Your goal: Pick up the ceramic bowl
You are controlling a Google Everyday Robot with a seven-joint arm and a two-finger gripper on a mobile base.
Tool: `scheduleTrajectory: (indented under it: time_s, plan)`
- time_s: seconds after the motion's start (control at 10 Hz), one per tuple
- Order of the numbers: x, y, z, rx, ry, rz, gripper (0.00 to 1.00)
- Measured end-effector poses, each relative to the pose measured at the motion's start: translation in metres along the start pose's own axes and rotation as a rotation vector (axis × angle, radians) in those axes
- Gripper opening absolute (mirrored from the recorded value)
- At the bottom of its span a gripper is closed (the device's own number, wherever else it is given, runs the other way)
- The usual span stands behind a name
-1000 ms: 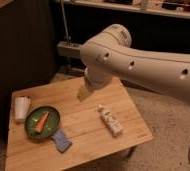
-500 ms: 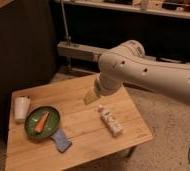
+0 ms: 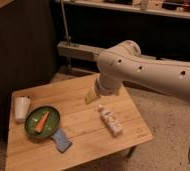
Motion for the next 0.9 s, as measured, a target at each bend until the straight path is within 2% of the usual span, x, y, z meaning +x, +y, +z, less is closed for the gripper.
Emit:
scheduleTrajectory:
  time_s: [0.1, 0.2, 0.3, 0.4, 0.5, 0.6, 0.7, 0.9]
  plan:
    - [0.000, -0.003, -0.001, -0.019, -0.005, 0.022, 0.80]
    - [-0.001, -0.005, -0.002, -0.071, -0.010, 0.070, 0.80]
    - [-0.004, -0.003, -0.004, -0.166, -0.019, 0.131, 0.80]
    - [-0.009, 0.004, -0.004, -0.282, -0.031, 0.178, 0.80]
    - [-0.017, 0.018, -0.002, -0.361, -0.035, 0.209, 0.80]
    - [-0.025, 0.029, 0.000, -0.391, -0.032, 0.229, 0.80]
    - [-0.038, 0.052, 0.005, -0.405, -0.009, 0.272, 0.80]
    - [-0.046, 0.072, 0.014, -0.374, 0.030, 0.301, 0.80]
